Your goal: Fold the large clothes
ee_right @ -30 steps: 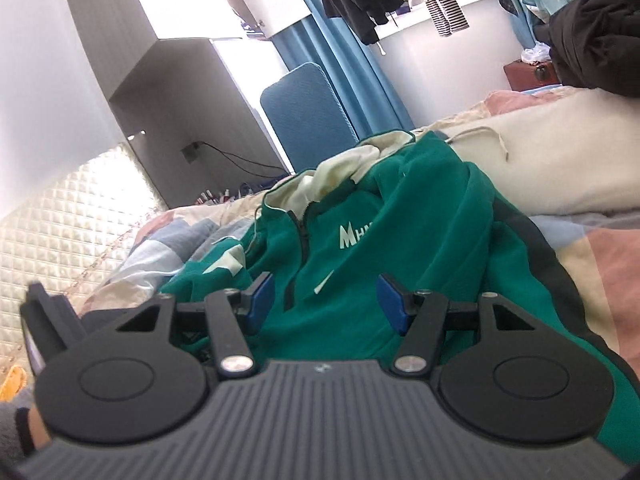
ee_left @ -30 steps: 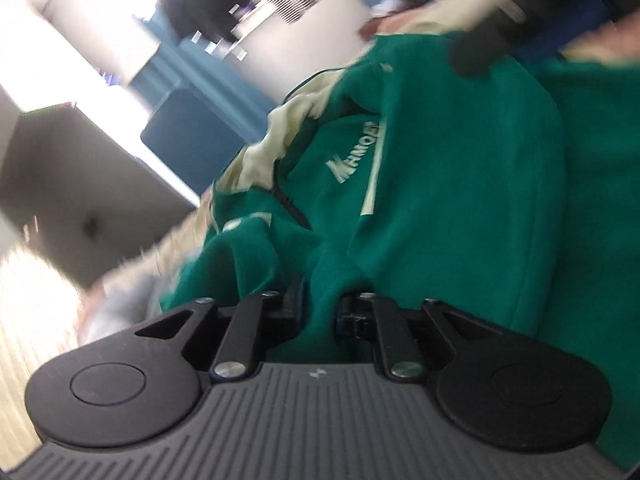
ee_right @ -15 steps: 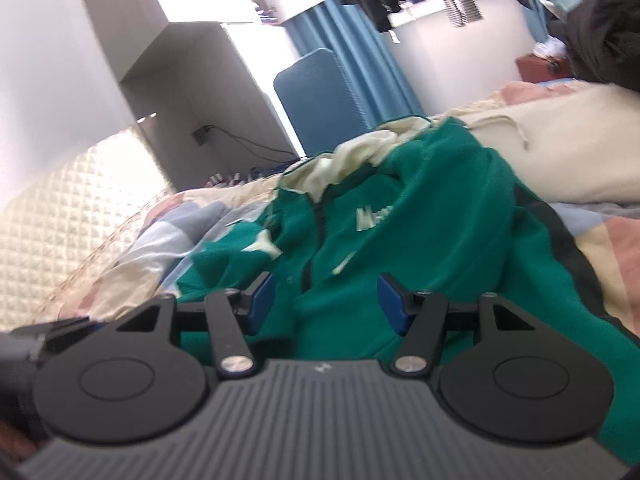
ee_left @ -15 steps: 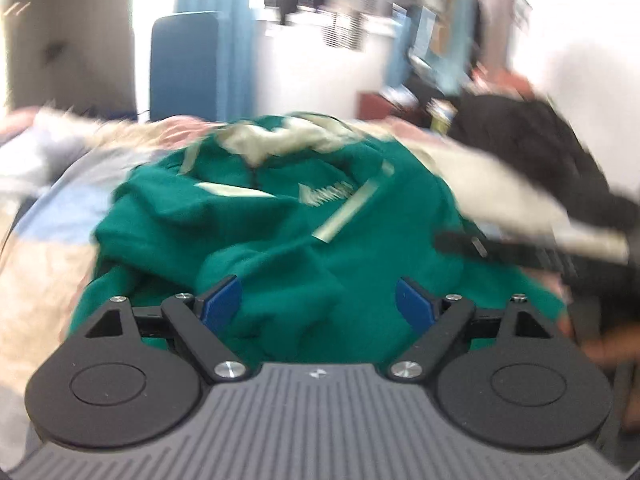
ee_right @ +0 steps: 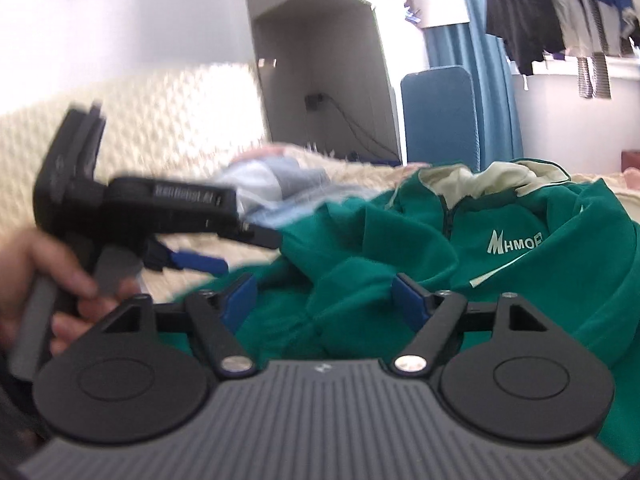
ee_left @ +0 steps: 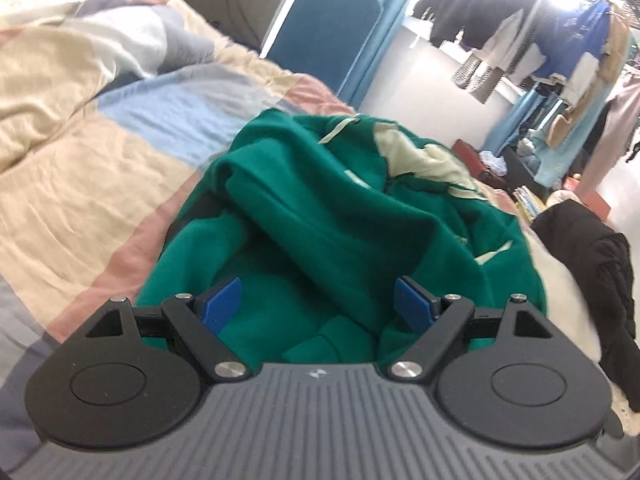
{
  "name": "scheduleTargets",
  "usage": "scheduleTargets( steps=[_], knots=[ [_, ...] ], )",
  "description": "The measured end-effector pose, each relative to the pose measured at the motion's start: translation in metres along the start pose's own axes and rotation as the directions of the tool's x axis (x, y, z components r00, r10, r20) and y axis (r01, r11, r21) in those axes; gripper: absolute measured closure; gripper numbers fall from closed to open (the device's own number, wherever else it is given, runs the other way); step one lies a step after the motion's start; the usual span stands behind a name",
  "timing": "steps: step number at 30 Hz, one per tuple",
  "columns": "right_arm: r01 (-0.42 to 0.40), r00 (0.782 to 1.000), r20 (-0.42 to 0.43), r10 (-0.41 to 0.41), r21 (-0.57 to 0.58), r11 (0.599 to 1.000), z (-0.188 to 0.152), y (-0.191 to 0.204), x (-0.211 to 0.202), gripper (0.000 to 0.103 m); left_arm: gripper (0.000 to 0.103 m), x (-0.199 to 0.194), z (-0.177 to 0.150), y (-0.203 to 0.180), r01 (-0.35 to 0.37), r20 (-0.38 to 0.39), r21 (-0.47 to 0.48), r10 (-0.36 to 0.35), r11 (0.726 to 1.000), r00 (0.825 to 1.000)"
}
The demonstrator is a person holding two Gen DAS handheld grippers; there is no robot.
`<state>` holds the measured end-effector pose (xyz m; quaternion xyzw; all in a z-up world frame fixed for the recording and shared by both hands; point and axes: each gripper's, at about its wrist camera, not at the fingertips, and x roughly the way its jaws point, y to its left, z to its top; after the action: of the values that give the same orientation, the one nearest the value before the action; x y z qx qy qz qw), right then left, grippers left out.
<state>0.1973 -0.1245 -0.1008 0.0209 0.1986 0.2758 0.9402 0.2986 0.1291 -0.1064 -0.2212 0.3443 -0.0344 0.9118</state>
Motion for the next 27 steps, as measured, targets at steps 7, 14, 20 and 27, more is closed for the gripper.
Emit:
scheduleTargets(
  steps=[7, 14, 20, 27],
  knots=[
    [0.088, 0.993, -0.073, -0.094, -0.087, 0.992, -0.01, 0.002, 0.018, 0.037, 0.017, 0.053, -0.003, 0.013, 0.034, -0.014, -0.079, -0.035, 0.996, 0.999],
    [0.158, 0.984, 0.057, -0.168, 0.144, 0.977, 0.014, -0.034, -0.019, 0.057, 0.017, 0.057, -0.006, 0.016, 0.077, 0.001, -0.126, -0.077, 0.989, 0.997],
    [0.289, 0.947, 0.006, -0.321, 0.422, 0.859, 0.009, -0.089, -0.044, 0.057, 0.018, 0.056, -0.007, 0.012, 0.078, 0.024, -0.118, -0.076, 0.99, 0.997],
    [0.376, 0.906, -0.106, -0.409, 0.644, 0.666, -0.01, -0.139, -0.063, 0.034, 0.024, 0.071, -0.006, 0.0, 0.052, -0.001, -0.078, -0.052, 0.996, 0.999]
  ],
)
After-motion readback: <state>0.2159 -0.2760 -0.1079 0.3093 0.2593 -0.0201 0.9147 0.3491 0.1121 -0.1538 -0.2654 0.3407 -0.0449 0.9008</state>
